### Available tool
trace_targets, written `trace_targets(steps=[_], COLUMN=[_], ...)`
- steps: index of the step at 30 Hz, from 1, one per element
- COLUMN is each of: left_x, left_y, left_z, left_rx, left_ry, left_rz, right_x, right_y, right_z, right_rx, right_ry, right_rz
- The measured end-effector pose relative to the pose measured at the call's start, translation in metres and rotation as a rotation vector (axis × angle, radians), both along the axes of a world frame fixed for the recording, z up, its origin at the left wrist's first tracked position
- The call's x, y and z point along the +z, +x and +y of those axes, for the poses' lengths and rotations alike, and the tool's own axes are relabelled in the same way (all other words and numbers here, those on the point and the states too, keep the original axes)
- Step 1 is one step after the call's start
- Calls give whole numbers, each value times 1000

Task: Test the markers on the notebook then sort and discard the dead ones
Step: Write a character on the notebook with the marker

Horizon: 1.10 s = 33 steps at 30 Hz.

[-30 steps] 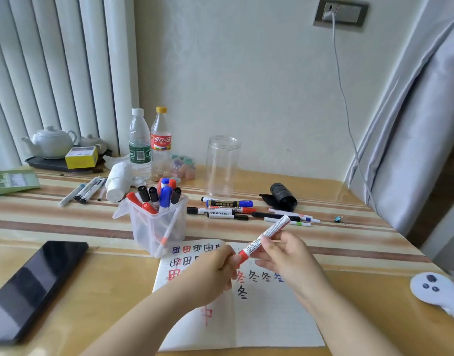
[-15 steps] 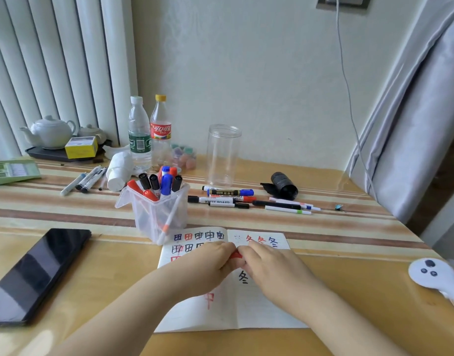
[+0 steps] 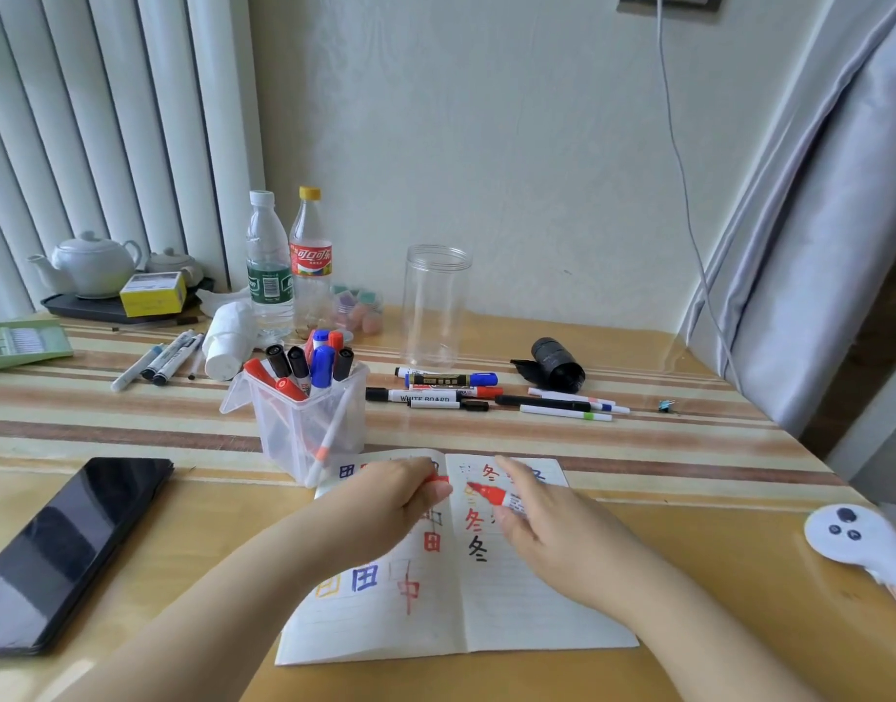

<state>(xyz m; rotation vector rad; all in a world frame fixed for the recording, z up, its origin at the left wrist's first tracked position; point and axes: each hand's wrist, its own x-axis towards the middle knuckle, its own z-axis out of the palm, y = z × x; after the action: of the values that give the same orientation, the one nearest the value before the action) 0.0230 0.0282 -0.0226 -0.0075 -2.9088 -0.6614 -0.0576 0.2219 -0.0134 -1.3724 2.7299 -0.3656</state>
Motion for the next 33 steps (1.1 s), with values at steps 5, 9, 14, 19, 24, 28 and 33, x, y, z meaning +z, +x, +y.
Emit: trace_targets(steps=[5, 9, 14, 19, 24, 28, 33], left_x=[-3, -8, -18, -21, -43, -49, -49], left_y=[-2, -6, -15, -27, -32, -35, -37], left_z=[-5, 1, 12, 23, 27, 23, 19], left_rx=[54, 37, 25, 63, 112, 97, 96], left_ry=[-12, 9, 56, 48, 31, 36, 79], left_rz=[67, 94, 122, 196, 260, 247, 217], right_x=[-1, -2, -13, -28, -38, -46, -51], right_y=[-8, -6, -6, -4, -2, -7, -11], right_z=[11, 16, 20, 14, 5, 1, -1], right_rx=[-122, -188, -268, -361, -334, -296, -334], right_ry=[-437, -796, -1027, -873, -892, -789, -807], right_rz=[-526, -974, -1273, -896, -829, -599, -532])
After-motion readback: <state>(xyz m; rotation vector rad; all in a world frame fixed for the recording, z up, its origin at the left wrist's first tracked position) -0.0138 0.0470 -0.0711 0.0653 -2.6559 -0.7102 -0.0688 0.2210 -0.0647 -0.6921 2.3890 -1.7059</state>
